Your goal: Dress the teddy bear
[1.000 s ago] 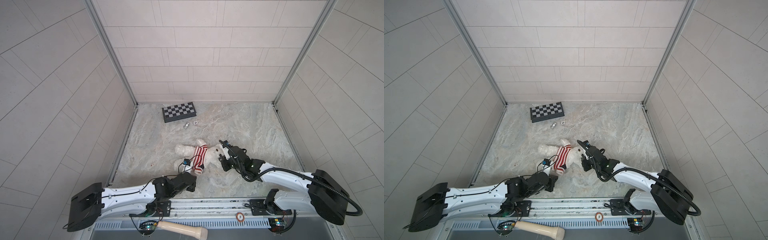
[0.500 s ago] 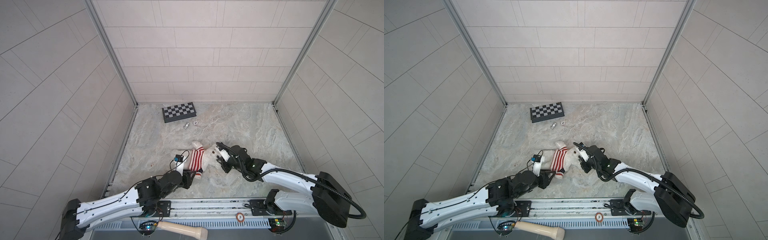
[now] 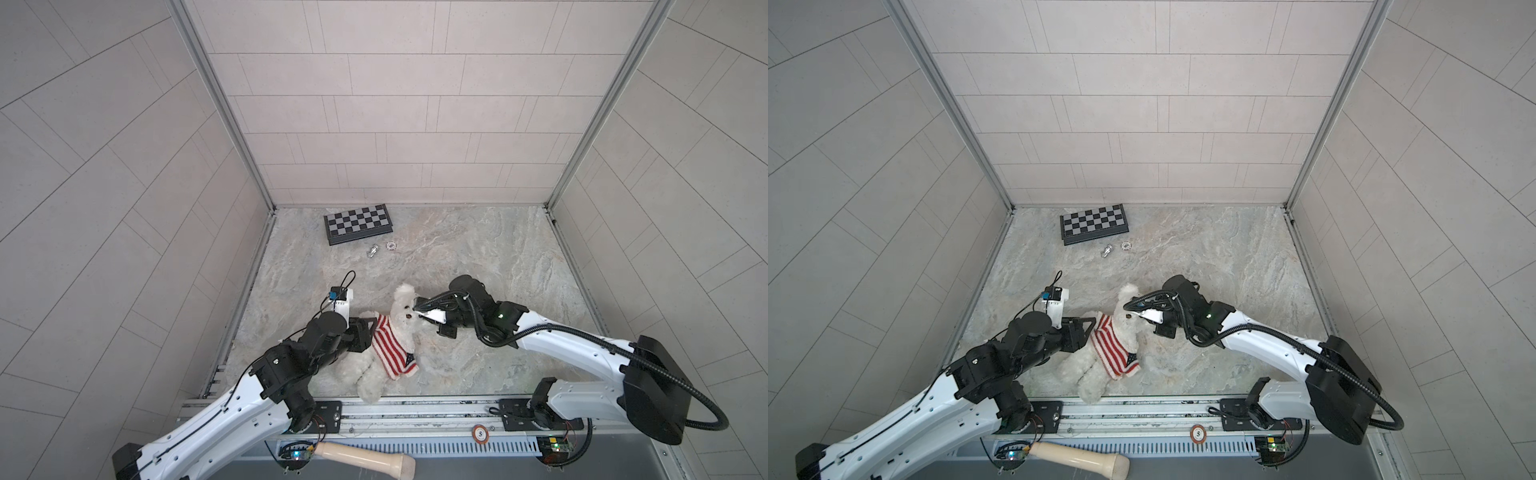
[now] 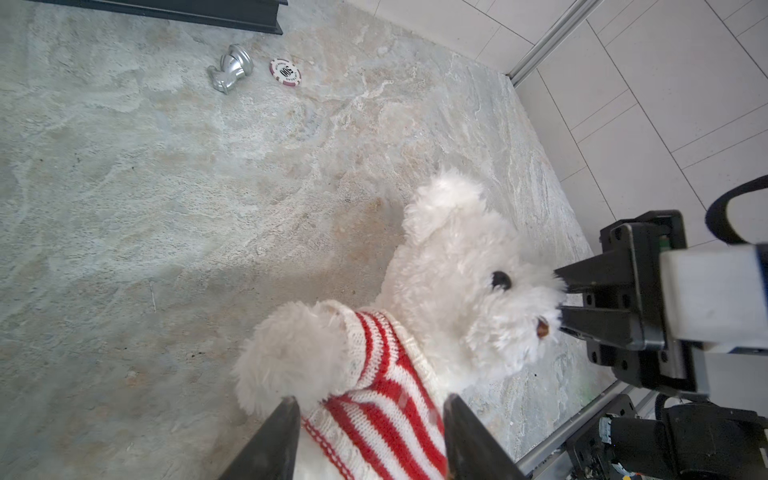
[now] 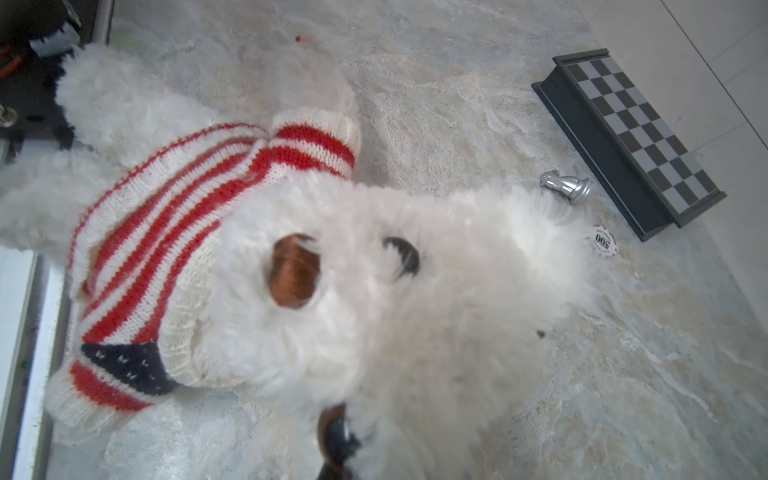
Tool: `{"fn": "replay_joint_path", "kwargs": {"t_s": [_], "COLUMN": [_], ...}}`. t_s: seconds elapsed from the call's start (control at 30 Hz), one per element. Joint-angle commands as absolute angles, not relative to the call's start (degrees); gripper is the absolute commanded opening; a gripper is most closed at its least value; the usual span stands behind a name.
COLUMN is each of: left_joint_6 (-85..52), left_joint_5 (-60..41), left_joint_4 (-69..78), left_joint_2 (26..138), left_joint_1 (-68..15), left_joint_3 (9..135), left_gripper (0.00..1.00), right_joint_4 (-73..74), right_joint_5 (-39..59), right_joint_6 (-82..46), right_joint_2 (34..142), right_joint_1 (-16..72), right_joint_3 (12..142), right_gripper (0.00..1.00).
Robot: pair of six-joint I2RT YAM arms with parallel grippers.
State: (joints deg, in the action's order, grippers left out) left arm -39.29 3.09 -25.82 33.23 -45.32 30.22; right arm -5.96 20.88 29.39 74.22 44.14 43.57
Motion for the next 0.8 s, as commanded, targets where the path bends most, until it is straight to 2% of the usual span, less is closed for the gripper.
{"fn": "replay_joint_path", "kwargs": {"t_s": [0.0,0.37,0.5,0.57,0.77], "left_joint_6": [-35.40,-33.34,-33.29,-32.90,-32.65], "left_joint_5": [-3.95,-7.97,-6.79,-6.10,-5.81], "left_joint_4": [-26.63,-20.25,-17.77,-17.51,-15.57], "left_joint_2": [35.23,44.42,46.91,48.16,49.62], "left_joint_1": [-40.00,-36.65,-36.52,-36.30,-35.97], "left_joint_3": [31.60,29.56,27.82,27.53,26.75], "left_gripper": [0.59,0.61,0.58,0.54,0.50], "right_joint_4": [-7.46,-7.65,-8.09,-7.47,-0.73], "right_joint_5": [21.63,22.58,21.19,20.41,16.64], "right_joint_6": [39.53,46.70,43.90,40.26,30.35], "right_joint_2": [76.22,87.22,89.17,87.90,79.79], "right_joint_1": [43.53,41.86,41.75,41.68,41.08], "right_joint_3": [46.57,56.66,59.30,58.92,52.11], "right_gripper": [0.00,0.01,0.16,0.31,0.51]}}
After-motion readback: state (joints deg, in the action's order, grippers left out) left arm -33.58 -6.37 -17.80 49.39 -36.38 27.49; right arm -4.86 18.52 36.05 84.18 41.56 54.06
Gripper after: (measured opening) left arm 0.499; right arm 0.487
